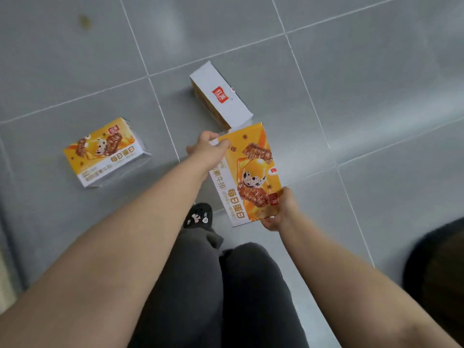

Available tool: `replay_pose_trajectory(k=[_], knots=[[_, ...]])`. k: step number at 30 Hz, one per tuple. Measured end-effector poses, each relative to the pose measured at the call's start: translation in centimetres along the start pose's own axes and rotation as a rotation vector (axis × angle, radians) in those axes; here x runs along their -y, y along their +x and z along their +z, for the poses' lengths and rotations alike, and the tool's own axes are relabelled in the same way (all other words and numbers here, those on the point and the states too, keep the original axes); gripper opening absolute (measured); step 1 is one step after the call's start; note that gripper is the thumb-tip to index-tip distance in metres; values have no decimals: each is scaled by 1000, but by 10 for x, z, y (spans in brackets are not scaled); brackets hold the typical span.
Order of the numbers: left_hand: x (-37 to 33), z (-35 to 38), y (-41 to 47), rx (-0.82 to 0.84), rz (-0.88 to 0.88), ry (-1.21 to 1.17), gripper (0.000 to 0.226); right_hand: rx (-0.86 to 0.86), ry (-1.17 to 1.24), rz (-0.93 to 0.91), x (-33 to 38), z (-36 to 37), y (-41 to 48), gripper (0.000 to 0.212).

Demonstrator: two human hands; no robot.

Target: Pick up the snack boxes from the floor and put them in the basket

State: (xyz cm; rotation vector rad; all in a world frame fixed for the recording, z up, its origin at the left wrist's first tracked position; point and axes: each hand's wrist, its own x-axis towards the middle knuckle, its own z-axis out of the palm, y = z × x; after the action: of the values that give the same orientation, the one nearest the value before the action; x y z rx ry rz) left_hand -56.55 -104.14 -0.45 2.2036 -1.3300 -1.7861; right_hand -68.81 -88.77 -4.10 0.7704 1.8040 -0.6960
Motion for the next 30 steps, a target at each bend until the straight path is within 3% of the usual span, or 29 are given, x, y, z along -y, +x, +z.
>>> replay_pose_trajectory(k=[7,12,17,23,25,28,30], knots=[[-37,-123,-216,-183,5,-237,37,35,-151,-212,23,-47,-233,42],[-7,-162,-334,-328,-36,-536,49,277,-361,-307,6,-83,-349,20],[80,-158,-429,-552,-77,-868,61,390,-677,-511,-37,-103,-423,26],[191,-122,-526,-799,-194,-1221,71,557,-1056,-701,-128,-102,-446,27],[218,-107,-581,-909,-236,-1334,61,645,-1173,-706,-177,-107,-450,26],[266,-79,-644,-1061,-298,-1486,21,726,-1401,-726,-251,-123,-450,27],[311,-51,-685,-1168,-303,-1566,5,800,-1578,-775,-305,-128,-427,53]])
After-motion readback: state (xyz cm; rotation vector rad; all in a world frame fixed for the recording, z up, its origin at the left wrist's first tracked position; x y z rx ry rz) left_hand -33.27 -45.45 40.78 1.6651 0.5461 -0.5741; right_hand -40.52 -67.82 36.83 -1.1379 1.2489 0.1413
